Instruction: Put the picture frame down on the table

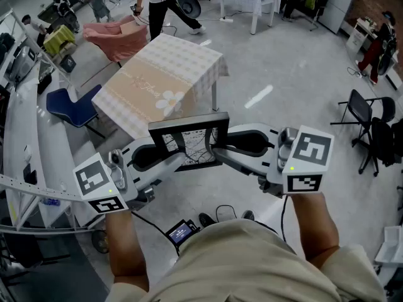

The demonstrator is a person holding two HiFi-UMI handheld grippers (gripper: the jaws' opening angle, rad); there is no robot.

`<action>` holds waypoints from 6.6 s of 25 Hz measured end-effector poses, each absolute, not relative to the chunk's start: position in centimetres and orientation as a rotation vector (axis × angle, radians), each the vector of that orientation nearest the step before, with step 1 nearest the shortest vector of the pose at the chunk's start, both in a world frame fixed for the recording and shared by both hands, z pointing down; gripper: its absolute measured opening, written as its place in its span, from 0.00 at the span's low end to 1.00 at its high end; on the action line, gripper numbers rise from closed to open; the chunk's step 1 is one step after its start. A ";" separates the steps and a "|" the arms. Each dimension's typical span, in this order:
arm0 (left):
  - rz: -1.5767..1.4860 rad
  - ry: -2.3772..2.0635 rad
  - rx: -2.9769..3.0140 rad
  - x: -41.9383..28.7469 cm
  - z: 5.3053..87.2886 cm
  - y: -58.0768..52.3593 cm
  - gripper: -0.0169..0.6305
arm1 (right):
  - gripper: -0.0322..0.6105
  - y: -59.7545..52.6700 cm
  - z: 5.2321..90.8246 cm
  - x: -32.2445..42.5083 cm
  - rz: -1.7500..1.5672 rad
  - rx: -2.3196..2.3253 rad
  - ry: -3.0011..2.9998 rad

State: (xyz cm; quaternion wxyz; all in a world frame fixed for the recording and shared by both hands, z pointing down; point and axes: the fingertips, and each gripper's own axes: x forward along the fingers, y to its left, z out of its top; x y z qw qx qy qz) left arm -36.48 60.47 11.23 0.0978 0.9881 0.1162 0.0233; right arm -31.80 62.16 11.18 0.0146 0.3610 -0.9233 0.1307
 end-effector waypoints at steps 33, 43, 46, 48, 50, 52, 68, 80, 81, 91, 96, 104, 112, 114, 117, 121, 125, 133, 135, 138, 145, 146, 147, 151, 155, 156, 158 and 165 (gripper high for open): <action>0.048 0.246 2.866 -23.0 13.3 48.6 0.11 | 0.16 49.8 13.1 -18.2 0.460 1.055 -2.876; 0.075 0.185 2.869 -14.5 12.7 45.5 0.11 | 0.16 46.6 12.6 -9.7 0.475 1.001 -2.911; 0.092 0.197 2.861 -13.4 12.7 43.5 0.11 | 0.16 44.6 12.7 -8.5 0.499 1.016 -2.910; 0.098 0.216 2.854 -12.8 13.0 42.2 0.11 | 0.16 43.4 13.0 -8.0 0.512 1.041 -2.901; 0.097 0.245 2.854 -12.7 13.7 41.7 0.11 | 0.16 42.9 13.7 -7.9 0.511 1.067 -2.889; 0.093 0.279 2.857 -12.7 14.5 41.5 0.11 | 0.16 42.9 14.4 -7.9 0.503 1.099 -2.875; 0.077 0.485 2.810 -12.7 14.6 28.3 0.11 | 0.16 30.3 14.4 -8.1 0.523 1.338 -2.757; 0.083 0.363 2.817 -5.9 15.0 22.1 0.11 | 0.16 23.8 14.8 -1.2 0.521 1.219 -2.810; 0.084 0.344 2.817 -4.9 15.1 21.6 0.11 | 0.16 23.1 14.9 -0.1 0.526 1.203 -2.817; 0.069 0.152 2.794 6.1 15.1 15.1 0.11 | 0.16 16.1 14.9 11.0 0.561 1.008 -2.865; 0.075 0.078 2.799 7.3 15.0 13.6 0.11 | 0.16 14.4 14.8 12.3 0.561 0.937 -2.897; 0.105 0.021 2.806 7.2 16.3 12.9 0.11 | 0.16 13.5 16.3 12.2 0.592 0.900 -2.923; 0.063 0.057 2.813 5.3 16.5 9.3 0.11 | 0.16 10.0 16.4 10.3 0.574 0.935 -2.886; 0.044 0.067 2.816 4.4 16.7 7.7 0.11 | 0.16 8.3 16.5 9.4 0.562 0.946 -2.874; 0.026 0.072 2.829 4.0 16.6 7.4 0.11 | 0.16 8.1 16.4 9.0 0.543 0.950 -2.867; 0.000 0.071 2.820 1.5 17.1 4.4 0.11 | 0.16 5.1 16.8 6.5 0.552 0.937 -2.841; -0.026 0.046 2.802 -0.8 17.4 1.1 0.11 | 0.16 1.6 17.0 4.2 0.555 0.909 -2.828; 0.007 -0.072 2.775 -1.7 18.6 -2.3 0.11 | 0.16 -2.1 18.4 3.4 0.613 0.801 -2.854; 0.011 -0.112 2.760 -2.1 18.9 -3.4 0.11 | 0.16 -3.4 18.8 3.0 0.628 0.765 -2.860; 0.011 -0.159 2.739 -2.9 19.5 -5.1 0.11 | 0.16 -5.4 19.3 2.2 0.639 0.714 -2.866; 0.027 -0.254 2.685 -2.2 21.2 -13.3 0.11 | 0.16 -13.8 21.1 2.8 0.703 0.621 -2.865; 0.029 -0.267 2.679 -2.2 21.3 -13.7 0.11 | 0.16 -14.2 21.3 2.8 0.709 0.612 -2.865; 0.031 -0.280 2.673 -2.2 21.5 -13.8 0.11 | 0.16 -14.4 21.4 2.8 0.714 0.603 -2.865; 0.045 -0.329 2.663 -2.3 22.5 -14.0 0.11 | 0.16 -14.7 22.5 2.7 0.728 0.576 -2.866; 0.064 -0.376 2.649 -2.7 24.3 -14.6 0.11 | 0.16 -15.5 24.4 2.4 0.742 0.555 -2.855; 0.070 -0.386 2.643 -2.7 24.6 -15.0 0.11 | 0.16 -15.9 24.7 2.4 0.750 0.550 -2.851; 0.084 -0.407 2.627 -2.3 25.2 -16.6 0.11 | 0.16 -17.5 25.4 2.8 0.770 0.538 -2.841; 0.126 -0.474 2.558 -0.8 27.7 -20.9 0.11 | 0.16 -22.1 28.1 4.2 0.847 0.490 -2.814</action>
